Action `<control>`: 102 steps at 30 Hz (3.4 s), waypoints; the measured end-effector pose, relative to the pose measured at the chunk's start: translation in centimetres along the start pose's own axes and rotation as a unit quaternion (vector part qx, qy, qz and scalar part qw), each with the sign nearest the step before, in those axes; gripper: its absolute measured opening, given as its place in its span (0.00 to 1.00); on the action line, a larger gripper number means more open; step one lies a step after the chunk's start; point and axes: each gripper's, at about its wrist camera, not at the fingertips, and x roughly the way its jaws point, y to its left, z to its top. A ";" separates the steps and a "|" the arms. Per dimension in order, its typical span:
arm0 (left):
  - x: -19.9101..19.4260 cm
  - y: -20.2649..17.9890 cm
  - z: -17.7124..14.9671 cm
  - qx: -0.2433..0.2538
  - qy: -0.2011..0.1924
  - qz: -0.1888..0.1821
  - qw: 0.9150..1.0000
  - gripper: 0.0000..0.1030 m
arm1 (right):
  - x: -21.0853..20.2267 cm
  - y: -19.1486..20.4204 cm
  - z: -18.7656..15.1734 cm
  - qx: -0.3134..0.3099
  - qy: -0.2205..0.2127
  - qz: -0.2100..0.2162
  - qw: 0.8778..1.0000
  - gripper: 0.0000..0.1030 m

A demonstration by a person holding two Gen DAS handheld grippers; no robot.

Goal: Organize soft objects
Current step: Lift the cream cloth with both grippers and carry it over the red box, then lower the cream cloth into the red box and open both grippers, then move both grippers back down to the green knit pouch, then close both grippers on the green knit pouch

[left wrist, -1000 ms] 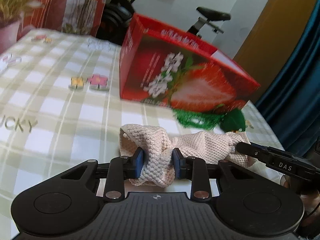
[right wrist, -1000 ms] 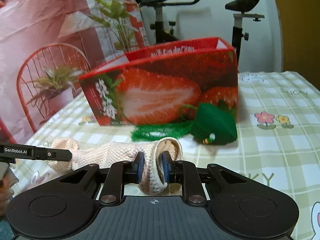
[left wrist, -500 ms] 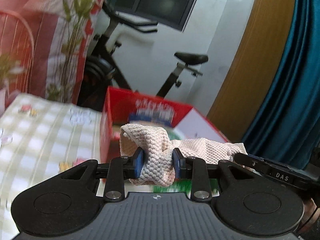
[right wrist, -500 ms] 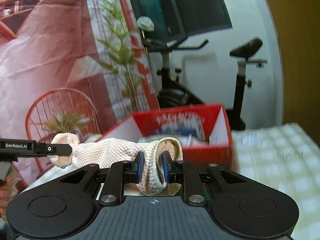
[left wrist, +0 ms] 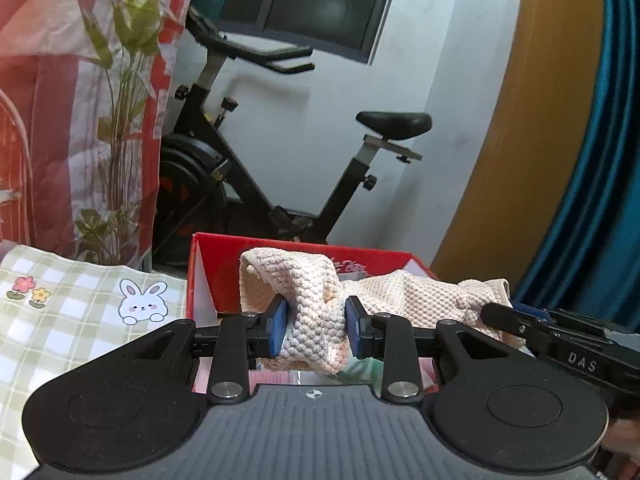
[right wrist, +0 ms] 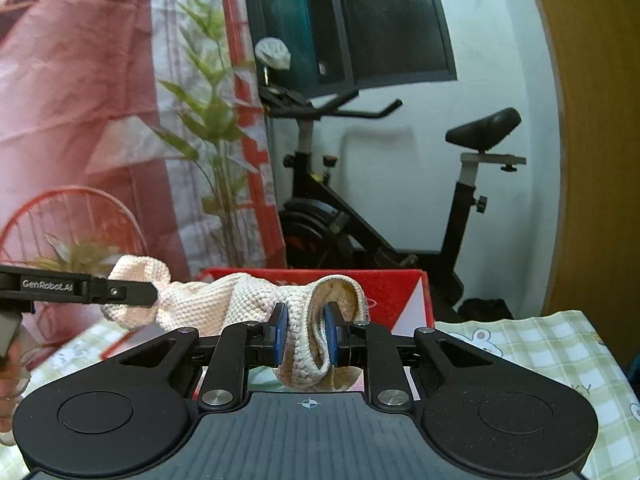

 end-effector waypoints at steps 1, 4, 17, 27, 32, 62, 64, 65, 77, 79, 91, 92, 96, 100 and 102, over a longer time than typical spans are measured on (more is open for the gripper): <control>0.9 0.2 0.1 -0.004 0.006 0.001 1.000 0.32 | 0.7 0.0 0.0 -0.004 0.006 -0.002 1.000 0.18; 3.5 0.9 -0.2 -0.032 0.041 -0.004 0.999 0.32 | 2.9 -0.1 -0.1 -0.018 0.027 -0.009 0.999 0.17; 7.9 2.0 -1.3 -0.031 0.108 0.007 0.994 0.33 | 9.3 0.3 -1.6 -0.043 0.119 -0.021 0.992 0.16; 7.1 1.2 -0.8 0.000 0.093 0.000 0.996 0.81 | 8.6 0.0 -2.3 -0.034 0.120 -0.038 0.992 0.37; 4.6 0.1 -0.6 0.042 0.072 -0.001 0.997 0.95 | 6.4 0.0 -2.1 -0.030 0.102 -0.024 0.994 0.62; -1.1 1.9 -11.6 0.019 0.132 0.041 0.990 1.00 | -0.2 -2.3 -12.6 -0.042 0.161 0.008 0.986 0.80; -0.9 2.3 -12.1 0.016 0.138 0.043 0.989 1.00 | 0.3 -2.3 -12.9 -0.046 0.168 0.012 0.985 0.78; -0.7 2.6 -12.3 0.013 0.141 0.045 0.989 1.00 | 0.4 -2.2 -13.1 -0.050 0.169 0.012 0.984 0.78; -1.3 3.8 -13.3 -0.020 0.141 0.032 0.989 1.00 | 0.9 2.2 -13.6 -0.112 0.183 0.083 0.973 0.57; -1.6 3.5 -13.3 -0.020 0.137 0.029 0.990 0.99 | 0.9 3.6 -13.8 -0.117 0.186 0.100 0.970 0.57; -5.0 2.9 -14.2 -0.082 0.120 -0.015 0.989 0.76 | 0.5 10.5 -15.0 -0.105 0.185 0.152 0.965 0.58; -5.3 2.8 -14.4 -0.089 0.119 -0.022 0.989 0.75 | 0.3 10.7 -15.1 -0.107 0.182 0.152 0.966 0.58; -5.5 2.0 -15.0 -0.093 0.122 -0.047 0.987 0.68 | -0.7 10.6 -15.9 -0.089 0.172 0.156 0.969 0.58; -4.7 1.2 -16.0 -0.092 0.138 -0.075 0.983 0.60 | -1.4 9.9 -16.7 -0.081 0.170 0.160 0.969 0.58; -4.4 1.1 -16.4 -0.096 0.144 -0.086 0.981 0.60 | -1.5 9.7 -16.5 -0.075 0.167 0.161 0.970 0.58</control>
